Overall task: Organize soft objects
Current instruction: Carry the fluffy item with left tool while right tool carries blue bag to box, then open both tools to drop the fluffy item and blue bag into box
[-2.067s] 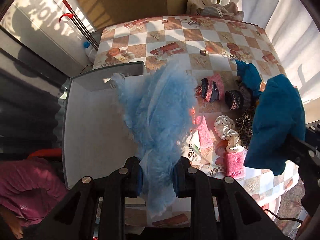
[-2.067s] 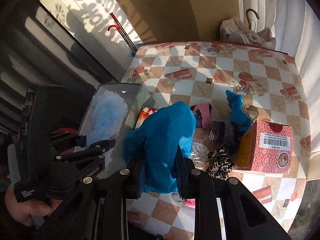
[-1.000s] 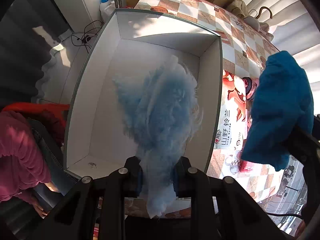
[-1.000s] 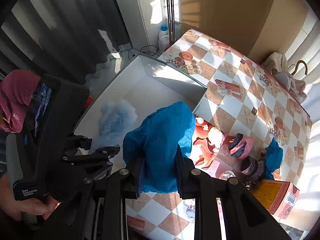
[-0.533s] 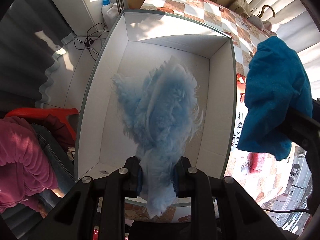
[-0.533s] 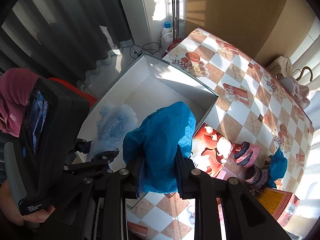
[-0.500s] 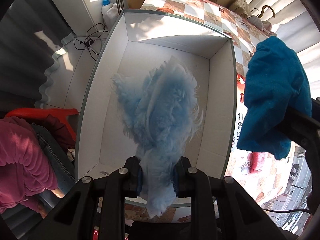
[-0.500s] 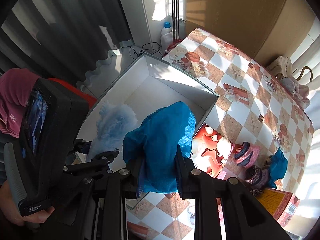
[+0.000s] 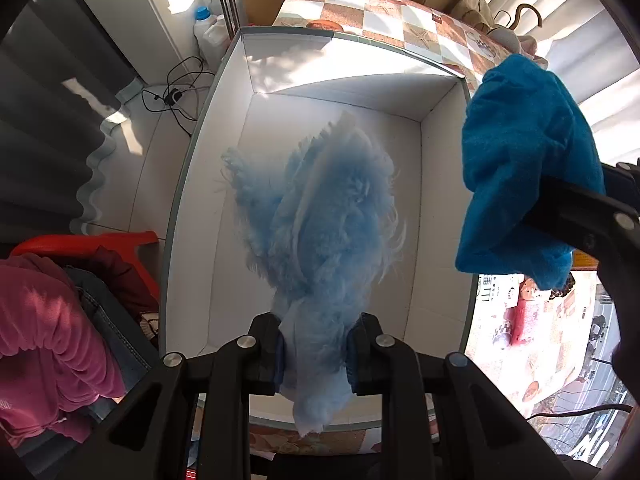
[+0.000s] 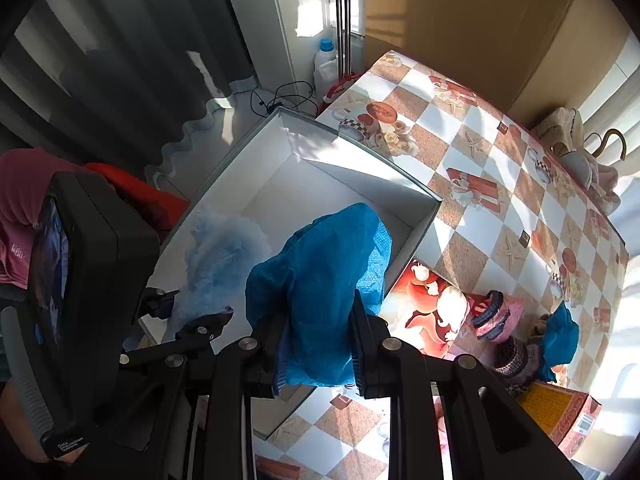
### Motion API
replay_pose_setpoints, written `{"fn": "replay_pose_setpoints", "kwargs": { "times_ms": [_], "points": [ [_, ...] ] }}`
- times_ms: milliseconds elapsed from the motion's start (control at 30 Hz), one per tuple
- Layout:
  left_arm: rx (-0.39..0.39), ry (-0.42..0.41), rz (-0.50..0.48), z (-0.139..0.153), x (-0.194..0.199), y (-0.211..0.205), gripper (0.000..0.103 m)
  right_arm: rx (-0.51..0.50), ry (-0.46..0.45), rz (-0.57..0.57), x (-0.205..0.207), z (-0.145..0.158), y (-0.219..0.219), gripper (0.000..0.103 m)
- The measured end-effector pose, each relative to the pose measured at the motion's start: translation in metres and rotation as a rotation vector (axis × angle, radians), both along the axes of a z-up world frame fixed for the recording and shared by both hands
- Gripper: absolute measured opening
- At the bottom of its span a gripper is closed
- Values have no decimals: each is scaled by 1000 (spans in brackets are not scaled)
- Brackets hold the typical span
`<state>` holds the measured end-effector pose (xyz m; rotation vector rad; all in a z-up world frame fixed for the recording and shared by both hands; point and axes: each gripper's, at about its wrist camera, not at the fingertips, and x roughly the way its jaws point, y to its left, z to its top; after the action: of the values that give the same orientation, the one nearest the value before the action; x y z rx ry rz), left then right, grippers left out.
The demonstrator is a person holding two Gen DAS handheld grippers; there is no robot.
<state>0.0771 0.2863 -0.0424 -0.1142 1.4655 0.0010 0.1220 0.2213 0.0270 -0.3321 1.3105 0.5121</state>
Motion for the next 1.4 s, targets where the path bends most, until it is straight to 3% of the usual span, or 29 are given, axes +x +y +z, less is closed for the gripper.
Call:
{"fn": "replay_pose_setpoints", "kwargs": {
  "times_ms": [533,867,967,1033,1100,1233,1400],
  "points": [
    [-13,-14,-24,-8,3,2,28,-16,9,-5,16,-6,11,25],
    [21,-45,-40,-12,0,0,31,-10,1,-6,26,-4,15,25],
    [25,-50,-38,-11,0,0,43,-2,2,-14,28,-2,15,35],
    [20,-58,-28,-10,-1,2,59,-8,-12,-23,28,0,15,49],
    [29,-73,-24,-7,-3,4,67,-3,-22,-32,28,3,13,49],
    [23,-113,-34,-1,-9,4,75,12,-38,-65,31,9,5,49],
    [-11,-124,-19,0,-18,9,75,26,-44,-115,28,14,-16,49]
  ]
}}
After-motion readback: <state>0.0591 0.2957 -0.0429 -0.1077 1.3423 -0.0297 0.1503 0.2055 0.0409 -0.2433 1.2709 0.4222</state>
